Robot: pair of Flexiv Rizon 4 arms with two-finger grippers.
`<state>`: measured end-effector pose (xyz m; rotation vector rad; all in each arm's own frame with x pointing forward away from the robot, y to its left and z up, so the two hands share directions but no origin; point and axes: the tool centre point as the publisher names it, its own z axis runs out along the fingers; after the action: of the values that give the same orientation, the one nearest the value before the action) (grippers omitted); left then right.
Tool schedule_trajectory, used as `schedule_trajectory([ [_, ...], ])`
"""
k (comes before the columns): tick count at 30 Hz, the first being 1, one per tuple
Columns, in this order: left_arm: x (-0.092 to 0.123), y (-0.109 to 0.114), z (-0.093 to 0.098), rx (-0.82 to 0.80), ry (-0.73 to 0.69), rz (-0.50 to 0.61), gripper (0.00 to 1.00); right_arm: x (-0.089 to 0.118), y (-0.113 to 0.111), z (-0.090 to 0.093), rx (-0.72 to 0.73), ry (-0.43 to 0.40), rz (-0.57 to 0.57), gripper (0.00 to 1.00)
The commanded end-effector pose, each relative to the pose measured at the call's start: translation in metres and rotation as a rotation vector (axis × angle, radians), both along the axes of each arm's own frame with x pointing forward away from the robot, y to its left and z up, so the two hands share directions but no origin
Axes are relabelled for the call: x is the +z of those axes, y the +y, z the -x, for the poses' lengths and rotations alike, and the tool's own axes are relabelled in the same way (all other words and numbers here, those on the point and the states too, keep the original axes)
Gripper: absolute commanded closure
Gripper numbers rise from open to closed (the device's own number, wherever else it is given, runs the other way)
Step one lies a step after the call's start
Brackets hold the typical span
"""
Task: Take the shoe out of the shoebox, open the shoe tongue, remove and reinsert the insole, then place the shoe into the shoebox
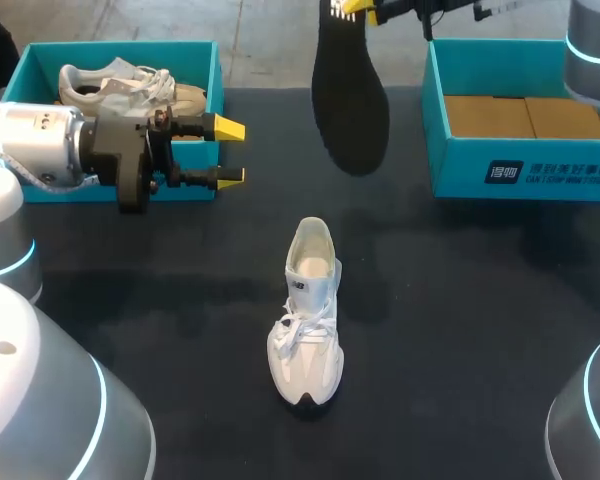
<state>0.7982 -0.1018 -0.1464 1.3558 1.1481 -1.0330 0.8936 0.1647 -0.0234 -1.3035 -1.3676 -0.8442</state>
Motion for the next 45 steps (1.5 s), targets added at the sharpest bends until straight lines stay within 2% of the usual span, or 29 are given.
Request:
schedule_trajectory([
  [1,-0.001,-0.001,0.001,0.003,-0.003,0.002,0.00,-0.011,0.006,-0.007,-0.001,0.003,-0.010,1.00],
  [8,-0.001,-0.001,0.001,0.003,-0.003,0.002,0.00,-0.020,0.018,-0.014,-0.048,-0.018,-0.020,1.00],
  [25,-0.001,-0.001,0.001,0.003,-0.003,0.002,0.00,-0.020,0.018,-0.014,-0.048,-0.018,-0.020,1.00],
  [29,-0.001,-0.001,0.001,0.003,-0.003,0.002,0.00,-0.041,0.037,-0.028,-0.033,-0.004,-0.059,1.00],
  [34,-0.001,-0.001,0.001,0.003,-0.003,0.002,0.00,-0.057,0.044,-0.038,-0.029,0.004,-0.080,1.00],
  [45,-0.001,-0.001,0.001,0.003,-0.003,0.002,0.00,-0.072,0.045,-0.043,-0.033,0.042,-0.098,1.00],
])
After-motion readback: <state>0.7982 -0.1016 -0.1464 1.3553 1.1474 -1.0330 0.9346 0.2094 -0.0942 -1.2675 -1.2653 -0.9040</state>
